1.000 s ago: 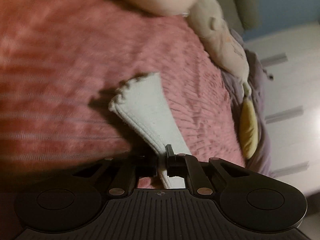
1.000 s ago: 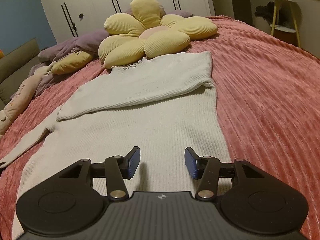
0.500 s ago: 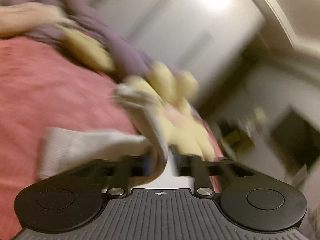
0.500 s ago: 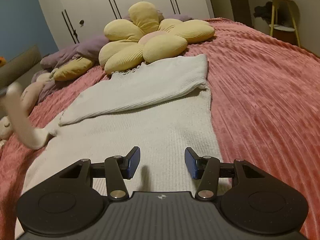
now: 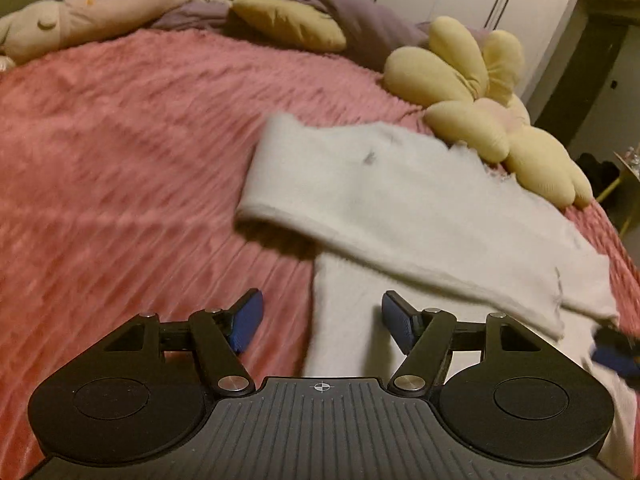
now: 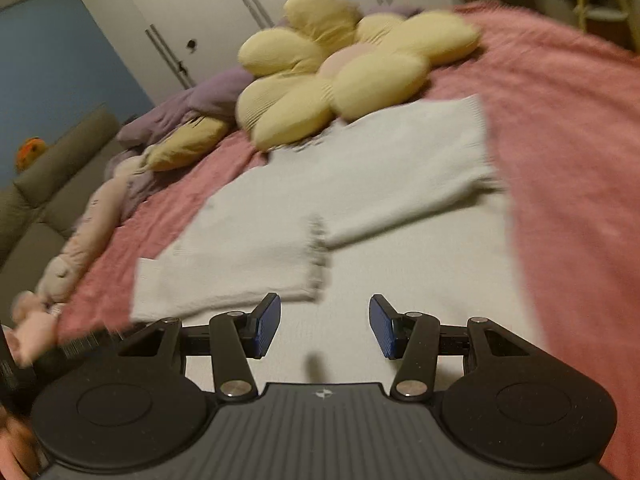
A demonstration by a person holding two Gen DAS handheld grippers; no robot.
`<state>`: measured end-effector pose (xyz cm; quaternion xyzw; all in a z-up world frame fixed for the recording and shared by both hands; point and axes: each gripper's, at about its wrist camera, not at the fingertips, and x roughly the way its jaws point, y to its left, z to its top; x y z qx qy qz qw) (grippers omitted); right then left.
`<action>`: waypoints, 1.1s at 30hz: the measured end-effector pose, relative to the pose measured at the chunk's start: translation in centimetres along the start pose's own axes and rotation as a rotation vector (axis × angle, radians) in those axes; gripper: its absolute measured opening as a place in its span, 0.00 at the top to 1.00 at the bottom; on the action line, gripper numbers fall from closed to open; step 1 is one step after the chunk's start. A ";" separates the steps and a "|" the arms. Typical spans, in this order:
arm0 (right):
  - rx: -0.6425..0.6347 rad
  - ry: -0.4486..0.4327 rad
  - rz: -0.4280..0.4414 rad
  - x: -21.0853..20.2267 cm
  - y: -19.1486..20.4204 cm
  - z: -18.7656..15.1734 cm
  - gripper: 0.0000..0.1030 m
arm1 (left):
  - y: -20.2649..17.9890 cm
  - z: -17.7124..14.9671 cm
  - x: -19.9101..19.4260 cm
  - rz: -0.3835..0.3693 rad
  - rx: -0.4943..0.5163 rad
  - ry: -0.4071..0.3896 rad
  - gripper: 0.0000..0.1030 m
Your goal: Fold small clothes
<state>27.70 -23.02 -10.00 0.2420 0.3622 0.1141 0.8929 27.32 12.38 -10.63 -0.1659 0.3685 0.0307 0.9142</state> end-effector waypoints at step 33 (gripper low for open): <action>-0.030 -0.029 -0.166 4.0 -3.8 5.9 0.93 | -3.6 2.9 3.9 0.051 0.165 -0.010 0.32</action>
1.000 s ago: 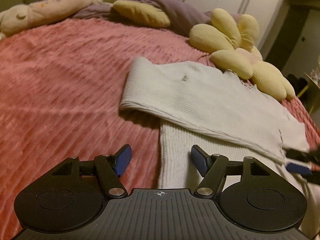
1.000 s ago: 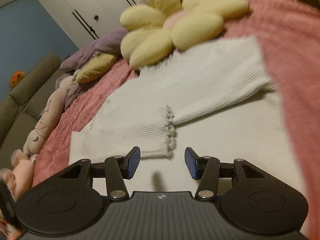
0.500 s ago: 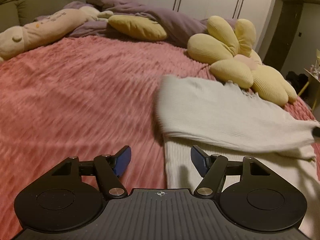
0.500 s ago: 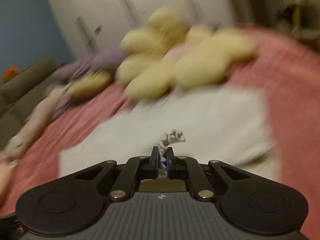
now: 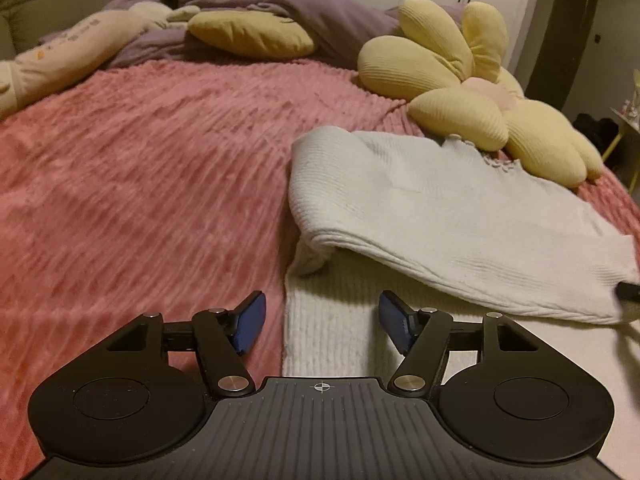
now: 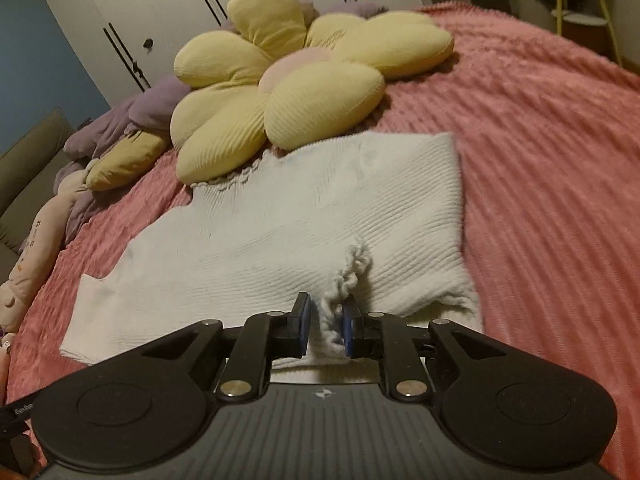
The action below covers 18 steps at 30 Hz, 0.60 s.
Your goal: Fold small clothes
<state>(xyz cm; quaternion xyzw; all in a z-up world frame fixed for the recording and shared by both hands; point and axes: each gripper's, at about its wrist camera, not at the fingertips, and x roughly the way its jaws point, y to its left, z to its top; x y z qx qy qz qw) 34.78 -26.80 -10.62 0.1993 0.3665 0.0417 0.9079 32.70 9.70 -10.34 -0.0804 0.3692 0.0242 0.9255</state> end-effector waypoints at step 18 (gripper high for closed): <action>-0.279 -0.171 -0.255 -0.3 -0.9 0.3 0.94 | 0.1 1.5 2.4 0.104 -0.038 0.011 0.25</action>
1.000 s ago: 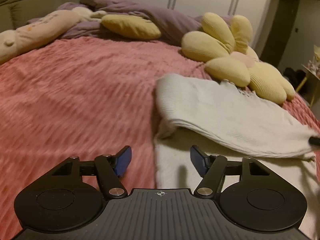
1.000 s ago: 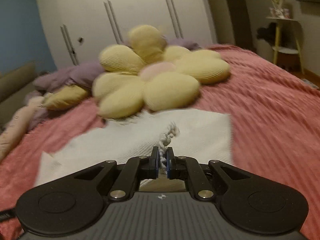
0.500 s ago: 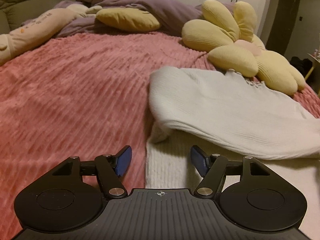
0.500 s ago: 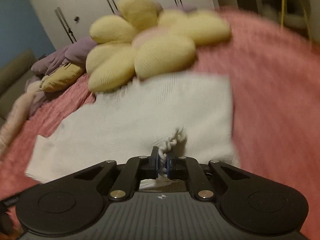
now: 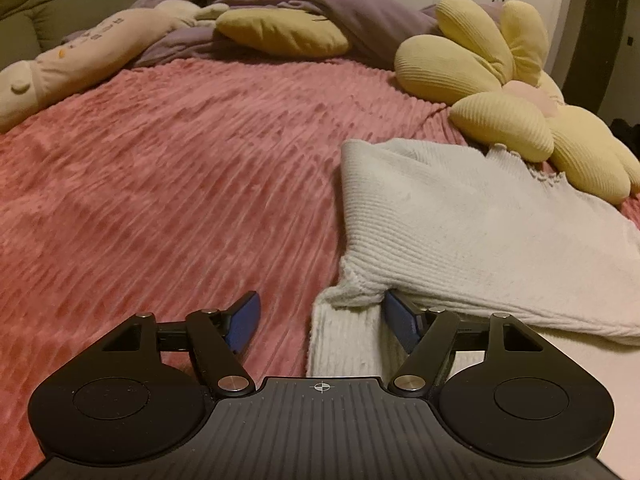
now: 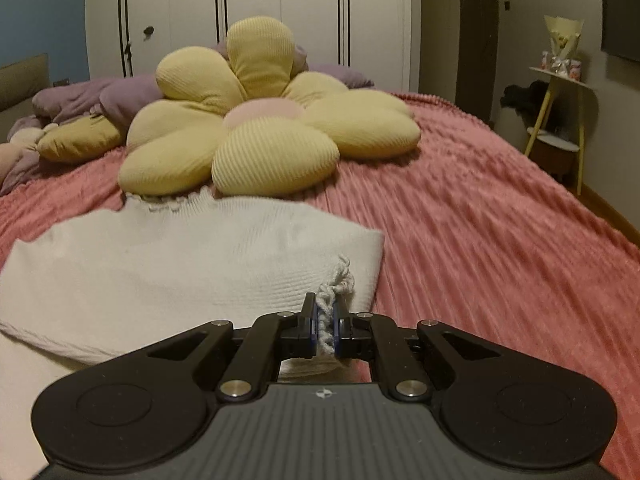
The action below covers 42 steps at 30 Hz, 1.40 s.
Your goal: Fold small clothes
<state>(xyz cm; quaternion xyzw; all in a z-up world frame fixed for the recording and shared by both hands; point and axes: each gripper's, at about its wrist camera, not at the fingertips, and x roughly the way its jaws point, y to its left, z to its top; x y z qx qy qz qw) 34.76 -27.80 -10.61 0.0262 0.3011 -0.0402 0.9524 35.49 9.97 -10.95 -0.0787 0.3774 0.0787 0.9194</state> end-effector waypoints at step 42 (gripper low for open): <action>-0.119 -0.100 0.040 3.1 5.4 -0.6 0.71 | -8.2 1.6 5.0 -0.029 0.080 -0.144 0.00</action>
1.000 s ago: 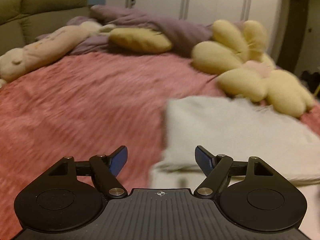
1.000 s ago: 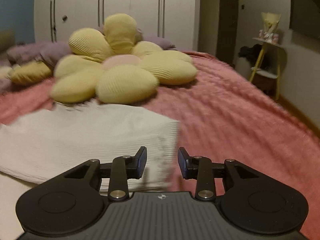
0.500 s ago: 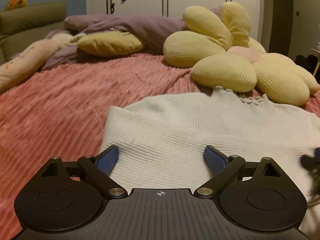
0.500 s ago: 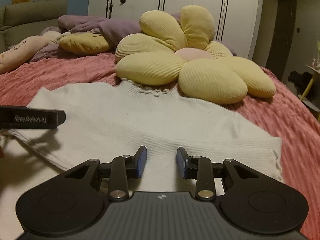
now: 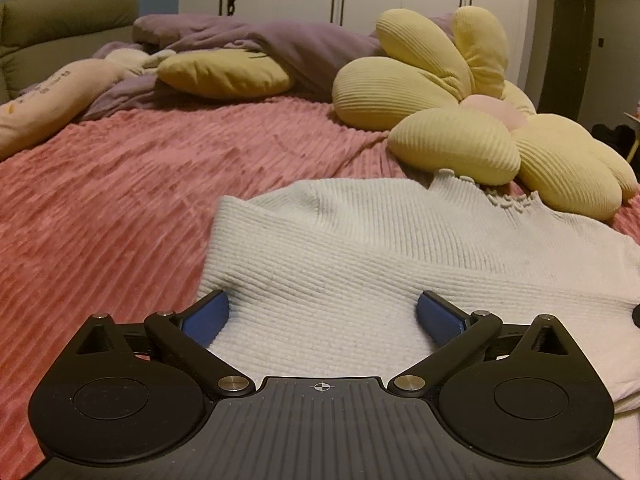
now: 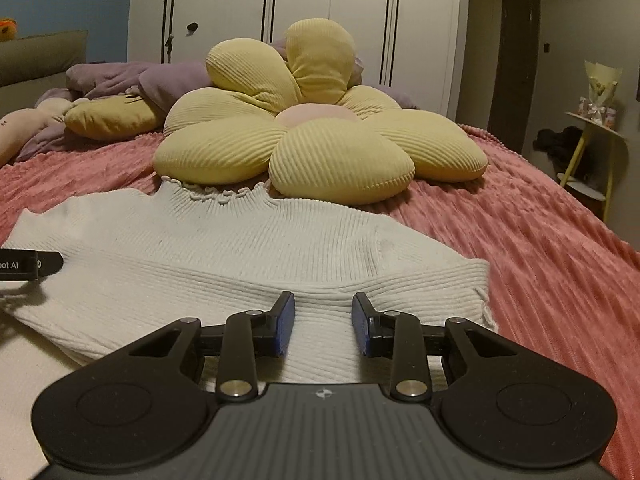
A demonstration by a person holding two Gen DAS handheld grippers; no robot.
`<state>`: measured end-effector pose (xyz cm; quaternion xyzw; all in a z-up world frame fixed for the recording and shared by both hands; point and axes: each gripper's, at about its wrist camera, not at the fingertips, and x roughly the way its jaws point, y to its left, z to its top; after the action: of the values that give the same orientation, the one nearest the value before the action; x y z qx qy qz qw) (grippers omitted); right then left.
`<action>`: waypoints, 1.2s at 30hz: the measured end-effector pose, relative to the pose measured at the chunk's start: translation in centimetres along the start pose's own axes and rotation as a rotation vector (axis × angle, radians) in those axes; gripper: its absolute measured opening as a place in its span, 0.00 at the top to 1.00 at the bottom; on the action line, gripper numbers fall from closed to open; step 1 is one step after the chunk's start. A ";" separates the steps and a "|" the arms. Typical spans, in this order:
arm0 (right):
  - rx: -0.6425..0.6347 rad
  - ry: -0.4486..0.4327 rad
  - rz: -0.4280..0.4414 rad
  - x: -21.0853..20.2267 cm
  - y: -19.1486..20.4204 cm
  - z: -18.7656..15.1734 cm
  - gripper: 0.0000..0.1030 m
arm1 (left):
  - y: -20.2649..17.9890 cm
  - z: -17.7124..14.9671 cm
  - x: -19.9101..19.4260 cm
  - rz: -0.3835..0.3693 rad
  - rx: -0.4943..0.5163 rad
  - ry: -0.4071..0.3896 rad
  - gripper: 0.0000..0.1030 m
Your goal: Fold small clothes
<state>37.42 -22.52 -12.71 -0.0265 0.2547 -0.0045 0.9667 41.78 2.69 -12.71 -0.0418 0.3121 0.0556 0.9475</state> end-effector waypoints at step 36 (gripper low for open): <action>-0.098 0.223 0.009 -8.4 0.6 0.0 0.53 | 3.4 -2.0 -10.9 -0.150 0.091 0.132 0.00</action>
<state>30.05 -21.69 -8.63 -0.0718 0.3608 0.0094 0.9298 31.49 5.02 -7.95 -0.0257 0.3720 -0.0325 0.9273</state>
